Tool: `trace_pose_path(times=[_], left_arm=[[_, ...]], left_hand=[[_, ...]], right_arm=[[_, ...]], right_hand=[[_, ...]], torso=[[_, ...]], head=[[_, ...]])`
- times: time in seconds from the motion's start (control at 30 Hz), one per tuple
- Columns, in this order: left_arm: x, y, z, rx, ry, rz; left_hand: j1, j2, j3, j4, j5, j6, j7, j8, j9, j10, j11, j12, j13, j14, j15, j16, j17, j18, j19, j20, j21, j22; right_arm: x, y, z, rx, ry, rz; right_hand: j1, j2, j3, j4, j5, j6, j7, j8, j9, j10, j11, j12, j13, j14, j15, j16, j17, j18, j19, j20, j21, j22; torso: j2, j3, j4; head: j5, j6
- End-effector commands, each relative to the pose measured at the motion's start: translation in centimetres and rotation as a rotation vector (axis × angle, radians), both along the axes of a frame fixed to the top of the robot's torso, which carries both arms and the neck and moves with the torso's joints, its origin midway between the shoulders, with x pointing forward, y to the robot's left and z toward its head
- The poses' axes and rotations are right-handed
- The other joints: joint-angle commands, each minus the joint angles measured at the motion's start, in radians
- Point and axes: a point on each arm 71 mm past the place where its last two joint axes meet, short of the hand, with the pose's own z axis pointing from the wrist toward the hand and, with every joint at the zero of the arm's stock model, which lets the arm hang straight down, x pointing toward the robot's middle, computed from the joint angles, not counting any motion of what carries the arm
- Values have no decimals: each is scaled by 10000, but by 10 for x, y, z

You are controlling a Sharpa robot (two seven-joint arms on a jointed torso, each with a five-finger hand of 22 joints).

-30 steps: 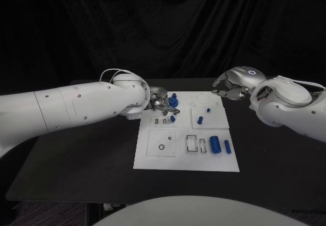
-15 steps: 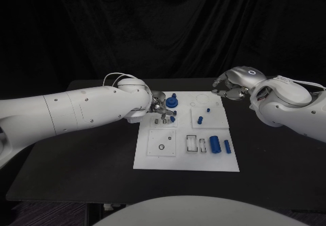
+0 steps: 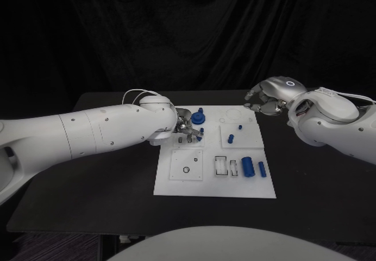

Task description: Assemble the parts on the task board

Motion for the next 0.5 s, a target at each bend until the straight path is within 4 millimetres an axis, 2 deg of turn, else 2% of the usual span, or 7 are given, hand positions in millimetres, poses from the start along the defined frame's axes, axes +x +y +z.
trace_pose_path(times=[0.03, 0.33, 0.5], left_arm=[[1, -4, 1, -374, -245, 10], [0, -6, 2, -708, -431, -77], [1, -7, 3, -776, -472, -102]], left_hand=[[-110, -39, -11, 78, -53, 57, -8, -52, -25, 1042, -15, 35, 2631, 1038, -46, 26, 2634, -112, 590, -52, -33, 2360], [-233, -41, -42, 171, -128, 56, 15, -150, -99, 1042, 6, 35, 2631, 1038, -28, 26, 2634, -100, 560, -38, -80, 2344], [-250, -41, -47, 184, -139, 59, 16, -159, -105, 1042, 10, 35, 2631, 1038, -26, 26, 2634, -97, 553, -36, -90, 2340]], right_arm=[[0, -1, 0, 87, -126, -175], [0, -2, 0, 90, -137, -226], [1, -2, 0, 74, -125, -242]], right_hand=[[40, 53, 61, -10, 68, 80, -24, -38, -9, -73, 16, -43, 1657, 656, 78, 36, 1730, -74, -17, -3, -16, 1700], [52, 59, 79, -15, 95, 87, -20, -42, -13, -70, 17, -42, 1657, 666, 77, 62, 1749, -77, -9, -4, 4, 1705], [52, 59, 79, -15, 95, 87, -20, -42, -13, -70, 17, -42, 1657, 666, 77, 62, 1749, -77, -9, -4, 4, 1705]], torso=[[-4, 4, -1], [-9, -1, 17], [-3, 4, 13]], head=[[-25, -1], [-68, -1], [-37, -1]])
